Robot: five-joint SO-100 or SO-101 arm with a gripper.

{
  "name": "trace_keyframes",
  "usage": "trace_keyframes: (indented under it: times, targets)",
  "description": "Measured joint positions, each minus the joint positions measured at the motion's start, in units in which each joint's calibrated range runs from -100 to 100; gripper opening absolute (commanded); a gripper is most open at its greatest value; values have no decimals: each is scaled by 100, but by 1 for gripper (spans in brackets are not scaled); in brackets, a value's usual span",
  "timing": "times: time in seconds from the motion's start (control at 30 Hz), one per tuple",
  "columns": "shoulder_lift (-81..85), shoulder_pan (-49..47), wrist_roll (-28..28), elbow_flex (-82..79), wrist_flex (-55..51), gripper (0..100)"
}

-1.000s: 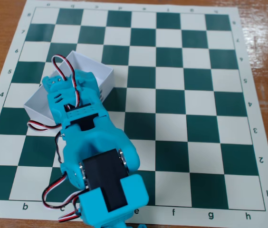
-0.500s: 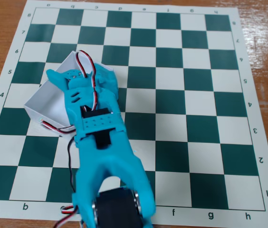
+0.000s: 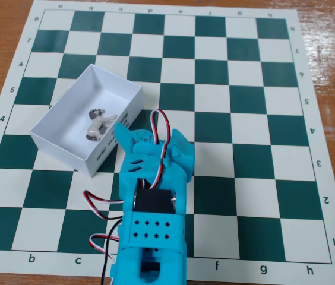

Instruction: Grab the toy horse and put it in the box.

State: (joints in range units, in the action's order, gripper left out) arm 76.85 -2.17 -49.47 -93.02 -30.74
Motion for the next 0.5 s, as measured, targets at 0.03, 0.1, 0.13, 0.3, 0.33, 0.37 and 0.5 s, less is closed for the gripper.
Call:
trace_keyframes:
  times: [0.03,0.1,0.13,0.3,0.33,0.37,0.5]
  targets:
    - [162,52,10,0,-289,39]
    - [485,127,36,-136,-806,39]
    - [655,149,52,-218,-1025,39]
    - [1430,261,88,-653,-1909,39]
    - [1617,269,99,-662,-2119,39]
    - [1702,276,114,-662,-2356,39]
    - [1991,284,187,-662,-3161,39]
